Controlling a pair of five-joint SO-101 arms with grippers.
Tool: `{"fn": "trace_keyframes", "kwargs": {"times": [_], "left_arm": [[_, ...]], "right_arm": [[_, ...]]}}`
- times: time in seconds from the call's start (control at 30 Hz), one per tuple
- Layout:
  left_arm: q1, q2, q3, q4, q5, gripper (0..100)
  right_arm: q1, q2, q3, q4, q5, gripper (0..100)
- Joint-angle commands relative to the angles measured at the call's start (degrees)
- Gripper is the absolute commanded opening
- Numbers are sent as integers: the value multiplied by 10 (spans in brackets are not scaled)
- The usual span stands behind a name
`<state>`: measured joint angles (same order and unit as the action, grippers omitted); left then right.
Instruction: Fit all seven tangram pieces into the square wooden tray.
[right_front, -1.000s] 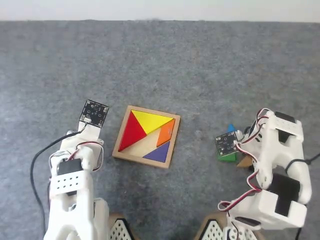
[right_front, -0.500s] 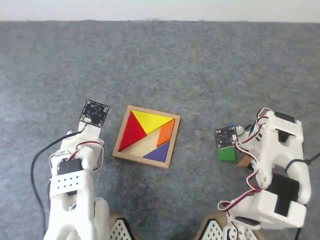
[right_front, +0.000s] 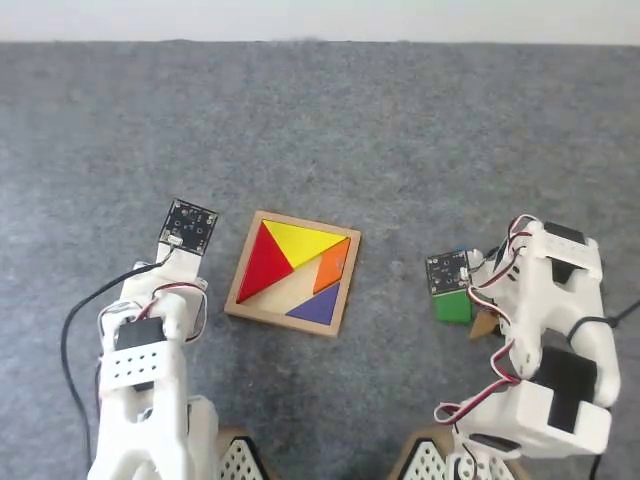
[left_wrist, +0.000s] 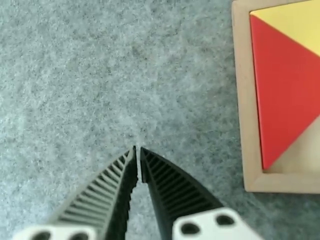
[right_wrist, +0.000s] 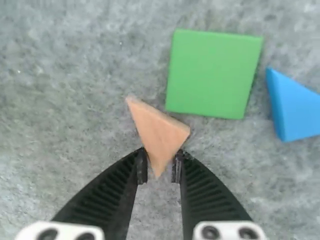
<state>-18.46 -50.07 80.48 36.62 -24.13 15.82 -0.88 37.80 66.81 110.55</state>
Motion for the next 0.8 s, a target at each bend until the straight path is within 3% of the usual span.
{"fn": "trace_keyframes", "kwargs": {"times": [0.0,0.3,0.57,0.77], "left_arm": [[0,-16,-5,-8,-5,12],[0,-16,-5,-8,-5,12],[0,-16,-5,-8,-5,12],[0,-16,-5,-8,-5,12]], "right_arm": [[-7,-43,-6,0,-8,85],[-48,-42,-2,0,-11,237],[-73,-36,-2,-2,-32,232],[-71,-36,12,-5,-33,115]]}}
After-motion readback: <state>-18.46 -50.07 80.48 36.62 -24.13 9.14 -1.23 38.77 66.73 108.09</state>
